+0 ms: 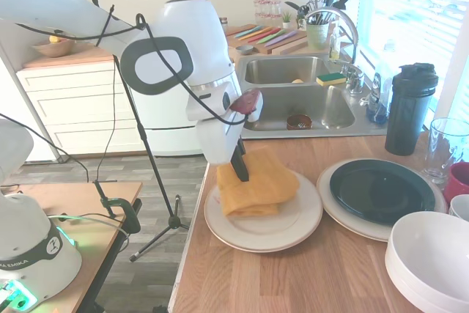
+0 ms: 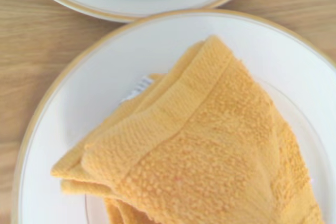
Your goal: Wipe the white plate in clockwise motion
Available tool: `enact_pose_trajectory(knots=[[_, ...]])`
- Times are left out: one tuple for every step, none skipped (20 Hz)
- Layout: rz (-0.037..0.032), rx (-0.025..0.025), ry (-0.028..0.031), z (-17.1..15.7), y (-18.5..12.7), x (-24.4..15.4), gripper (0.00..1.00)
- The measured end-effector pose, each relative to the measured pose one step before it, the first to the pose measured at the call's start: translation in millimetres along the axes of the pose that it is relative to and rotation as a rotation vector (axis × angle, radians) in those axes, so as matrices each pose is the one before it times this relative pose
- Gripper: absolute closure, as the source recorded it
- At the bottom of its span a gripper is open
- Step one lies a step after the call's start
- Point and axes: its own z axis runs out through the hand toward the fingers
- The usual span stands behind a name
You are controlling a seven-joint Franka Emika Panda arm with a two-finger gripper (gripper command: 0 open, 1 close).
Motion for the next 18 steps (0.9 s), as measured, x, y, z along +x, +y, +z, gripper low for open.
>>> enact_pose_trajectory(knots=[[-0.00673,0.00804,0.00417,6.63,-0.34,0.29,1.00],[-0.00863,0.00775,0.00380,6.56,-0.82,-0.14,1.00],[-0.01061,0.00414,0.00419,5.62,-0.77,-0.16,1.00],[-0.00781,0.00175,0.00115,4.89,-0.58,-0.57,1.00],[-0.00548,0.00240,-0.00016,4.17,-0.66,-0.67,1.00],[-0.00415,0.00173,-0.00017,3.30,-0.44,-0.52,1.00],[-0.00356,0.00182,0.00138,2.22,-0.29,-0.07,1.00],[-0.00323,0.00074,0.00244,1.74,-0.21,0.56,1.00],[-0.00135,0.00164,0.00273,1.28,-0.44,1.22,1.00],[0.00066,0.00217,0.00256,1.00,-0.57,1.65,1.00],[0.00069,0.00100,0.00266,1.05,-1.14,2.27,1.00],[0.00171,0.00033,0.00404,1.18,-1.64,2.84,1.00],[0.00113,-0.00098,0.00439,1.71,-1.54,3.01,1.00],[0.00006,-0.00188,0.00561,2.10,-1.82,3.75,1.00],[0.00084,-0.00358,0.00434,2.83,-1.22,3.60,1.00],[0.00143,-0.00415,0.00421,2.83,-0.42,3.70,1.00],[0.00056,-0.00513,0.00505,2.88,0.21,3.91,1.00],[0.00241,-0.00576,0.00274,2.53,1.14,3.27,1.00]])
